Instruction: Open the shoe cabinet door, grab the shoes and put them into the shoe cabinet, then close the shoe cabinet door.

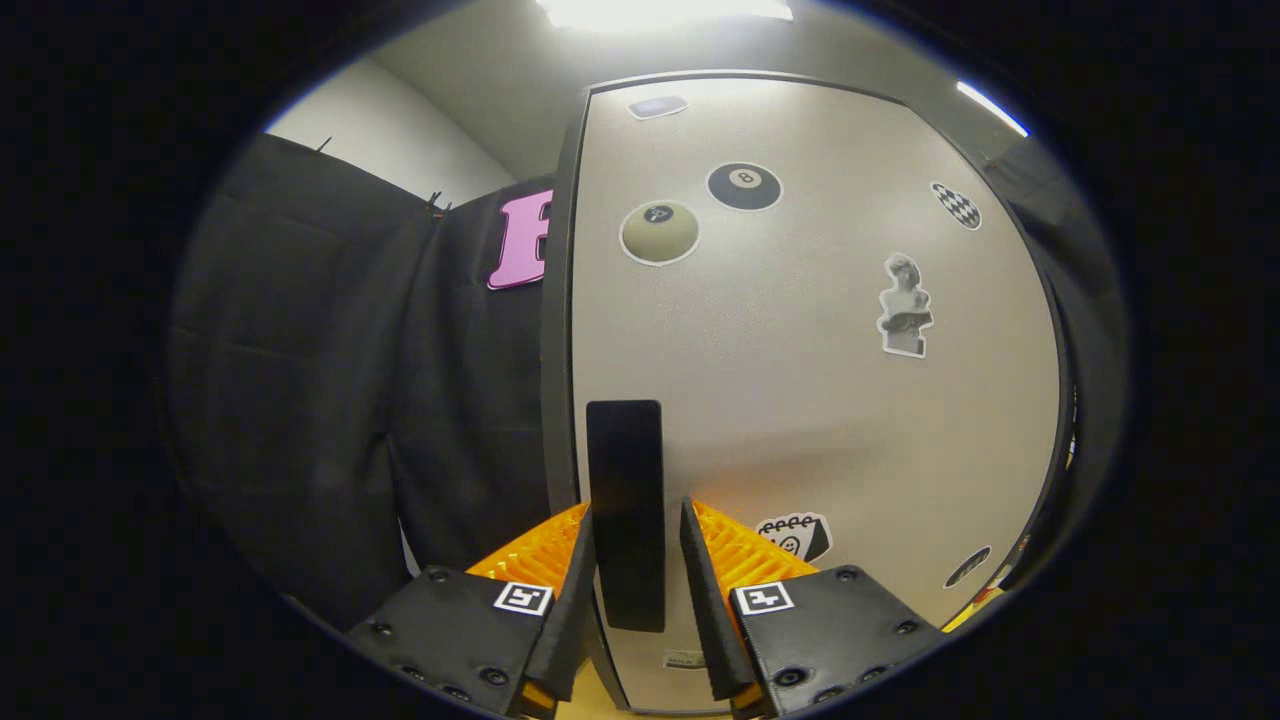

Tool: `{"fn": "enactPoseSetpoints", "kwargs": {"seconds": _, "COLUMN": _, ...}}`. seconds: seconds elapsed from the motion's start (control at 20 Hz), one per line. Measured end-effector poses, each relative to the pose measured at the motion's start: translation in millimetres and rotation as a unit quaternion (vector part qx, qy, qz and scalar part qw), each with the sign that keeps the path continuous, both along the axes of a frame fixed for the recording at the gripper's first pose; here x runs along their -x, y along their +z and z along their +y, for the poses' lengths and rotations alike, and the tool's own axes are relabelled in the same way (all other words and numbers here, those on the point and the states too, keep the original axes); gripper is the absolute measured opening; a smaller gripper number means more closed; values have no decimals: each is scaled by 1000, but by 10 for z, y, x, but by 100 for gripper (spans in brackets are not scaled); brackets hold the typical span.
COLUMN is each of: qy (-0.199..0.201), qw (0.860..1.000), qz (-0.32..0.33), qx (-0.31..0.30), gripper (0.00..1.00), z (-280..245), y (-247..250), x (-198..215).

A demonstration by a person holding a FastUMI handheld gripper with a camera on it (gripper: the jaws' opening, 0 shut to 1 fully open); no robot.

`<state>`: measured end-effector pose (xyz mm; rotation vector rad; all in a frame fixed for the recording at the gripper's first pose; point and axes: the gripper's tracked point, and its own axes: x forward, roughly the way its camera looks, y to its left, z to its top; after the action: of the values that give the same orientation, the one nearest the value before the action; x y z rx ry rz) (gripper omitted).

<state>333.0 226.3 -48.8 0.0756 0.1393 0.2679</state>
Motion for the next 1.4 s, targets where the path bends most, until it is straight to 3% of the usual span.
{"fn": "enactPoseSetpoints", "kwargs": {"seconds": 0.1, "qy": 7, "qw": 1000, "qz": 2, "qx": 9, "gripper": 52, "z": 67, "y": -22, "x": -3}}
{"fn": "enactPoseSetpoints", "kwargs": {"seconds": 0.2, "qy": 7, "qw": 1000, "qz": 4, "qx": 13, "gripper": 33, "z": 51, "y": -11, "x": 14}}
{"fn": "enactPoseSetpoints", "kwargs": {"seconds": 0.4, "qy": 24, "qw": 999, "qz": 20, "qx": 10, "gripper": 13, "z": 47, "y": -12, "x": 64}}
{"fn": "enactPoseSetpoints", "kwargs": {"seconds": 0.6, "qy": 45, "qw": 999, "qz": 24, "qx": 9, "gripper": 13, "z": 17, "y": 16, "x": 239}}
{"fn": "enactPoseSetpoints", "kwargs": {"seconds": 0.95, "qy": 83, "qw": 996, "qz": 32, "qx": 1, "gripper": 13, "z": -259, "y": 215, "x": 896}}
{"fn": "enactPoseSetpoints", "kwargs": {"seconds": 1.4, "qy": 98, "qw": 994, "qz": 41, "qx": 5, "gripper": 13, "z": -689, "y": 392, "x": 1558}}
